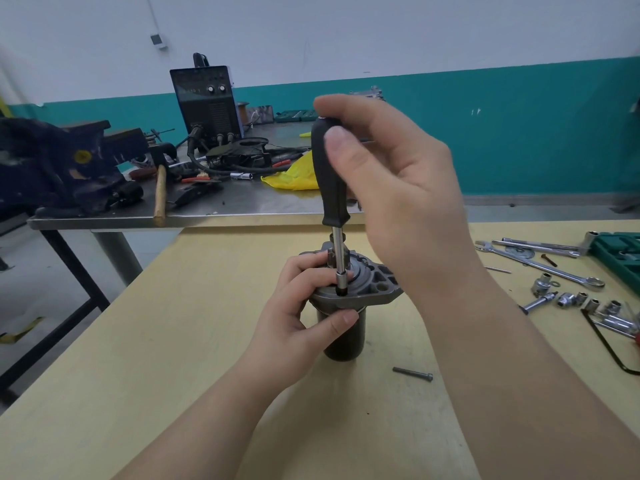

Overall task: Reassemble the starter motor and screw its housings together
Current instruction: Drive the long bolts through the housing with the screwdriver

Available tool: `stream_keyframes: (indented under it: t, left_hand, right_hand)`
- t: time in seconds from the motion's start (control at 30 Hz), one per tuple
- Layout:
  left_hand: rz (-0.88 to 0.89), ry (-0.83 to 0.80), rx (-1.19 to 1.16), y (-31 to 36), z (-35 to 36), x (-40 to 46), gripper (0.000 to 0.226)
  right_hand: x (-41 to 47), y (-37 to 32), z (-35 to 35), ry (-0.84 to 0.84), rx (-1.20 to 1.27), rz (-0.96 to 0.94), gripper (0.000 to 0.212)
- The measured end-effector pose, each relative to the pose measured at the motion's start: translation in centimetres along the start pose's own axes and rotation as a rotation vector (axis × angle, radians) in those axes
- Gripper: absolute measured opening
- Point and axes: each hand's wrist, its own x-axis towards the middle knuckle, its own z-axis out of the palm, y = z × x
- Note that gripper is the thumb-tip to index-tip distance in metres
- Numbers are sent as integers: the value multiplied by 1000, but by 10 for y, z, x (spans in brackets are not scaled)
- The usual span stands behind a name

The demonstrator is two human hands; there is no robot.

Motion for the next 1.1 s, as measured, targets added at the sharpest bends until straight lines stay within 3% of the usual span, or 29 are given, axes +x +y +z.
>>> stream_keyframes:
  t: [0.13,0.33,0.57,0.77,0.93,1.1]
  left_hand:
    - [-8,-6,17,1,-1,0,39]
    - [17,-47,116,-2,-5,0,53]
    - [31,-48,130,-2,-4,1,57]
    - [17,-50,133,-2,-5,0,55]
    - [14,-60,147,-3,-6,0,59]
    - [20,-57,152,-1,-5,1,57]
  right_hand:
    - [2,-1,-5,-71,83,48,28]
    - [0,1,2,44,-62,-44,28]
    - [-1,-3,-2,-123,197,69,33]
    - [0,2,-2,-42,140,44,36]
    - [1,0,-8,-105,290,157,33]
    - [-1,0,-3,-61,275,147,38]
